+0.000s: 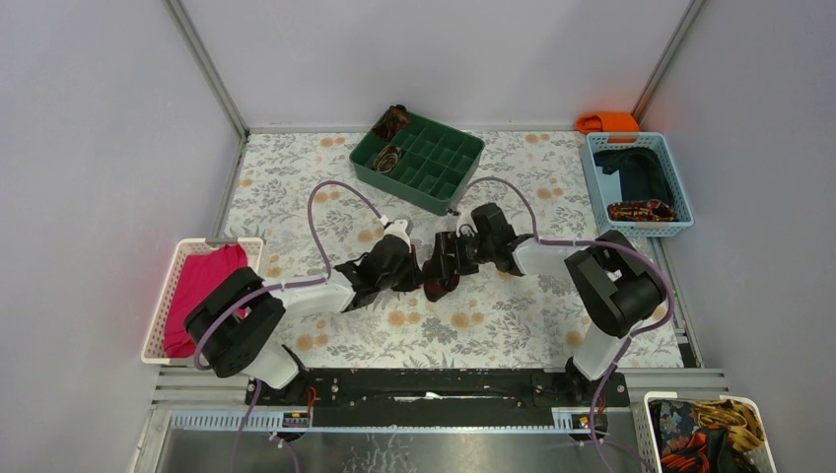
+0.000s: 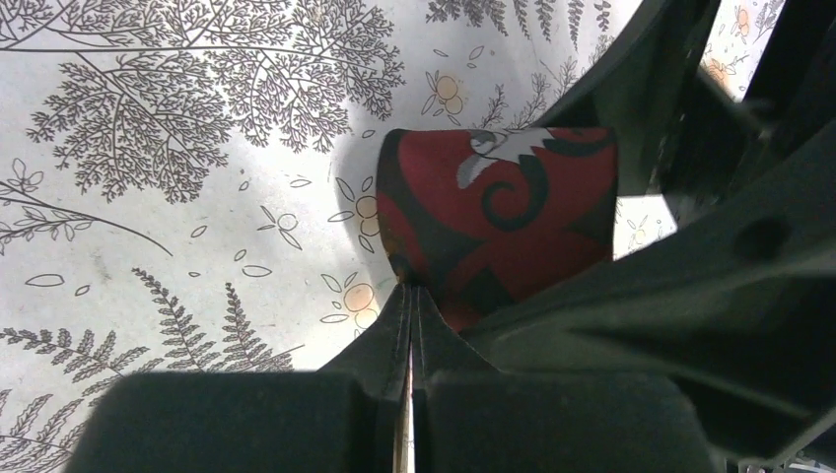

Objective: Roll the ties
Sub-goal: Pick up the tie at the center of the board, then move the tie to the center of the board, then place the tie in the storage box.

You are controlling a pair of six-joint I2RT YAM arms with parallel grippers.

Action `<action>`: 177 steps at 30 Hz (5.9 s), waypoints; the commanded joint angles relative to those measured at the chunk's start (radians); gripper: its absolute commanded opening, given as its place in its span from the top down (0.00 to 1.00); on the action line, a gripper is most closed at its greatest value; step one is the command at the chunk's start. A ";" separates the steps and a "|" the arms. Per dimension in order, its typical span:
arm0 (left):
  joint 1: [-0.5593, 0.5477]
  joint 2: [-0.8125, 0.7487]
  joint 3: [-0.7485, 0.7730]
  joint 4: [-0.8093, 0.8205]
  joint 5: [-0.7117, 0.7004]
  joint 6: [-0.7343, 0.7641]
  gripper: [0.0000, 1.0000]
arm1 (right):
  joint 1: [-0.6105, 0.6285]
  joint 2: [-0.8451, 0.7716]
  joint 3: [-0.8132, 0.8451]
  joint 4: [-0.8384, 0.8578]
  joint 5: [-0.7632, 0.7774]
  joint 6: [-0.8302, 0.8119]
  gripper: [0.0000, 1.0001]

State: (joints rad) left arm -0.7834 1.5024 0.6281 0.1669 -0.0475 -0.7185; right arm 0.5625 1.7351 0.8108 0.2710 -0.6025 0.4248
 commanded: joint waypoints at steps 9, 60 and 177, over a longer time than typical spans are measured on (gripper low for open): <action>0.012 0.008 -0.013 0.065 0.021 0.011 1.00 | 0.122 -0.005 0.043 -0.142 0.288 -0.045 0.24; 0.250 -0.344 0.185 -0.397 -0.187 0.072 1.00 | -0.024 0.519 1.286 -0.708 0.734 -0.018 1.00; 0.268 -0.124 0.150 -0.170 0.142 0.047 1.00 | -0.207 0.394 0.726 -0.918 0.785 -0.081 0.91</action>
State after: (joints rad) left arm -0.5217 1.3785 0.7647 -0.0429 0.0864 -0.6830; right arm 0.3321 2.0659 1.6016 -0.5861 0.2054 0.3042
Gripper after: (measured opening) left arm 0.006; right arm 0.449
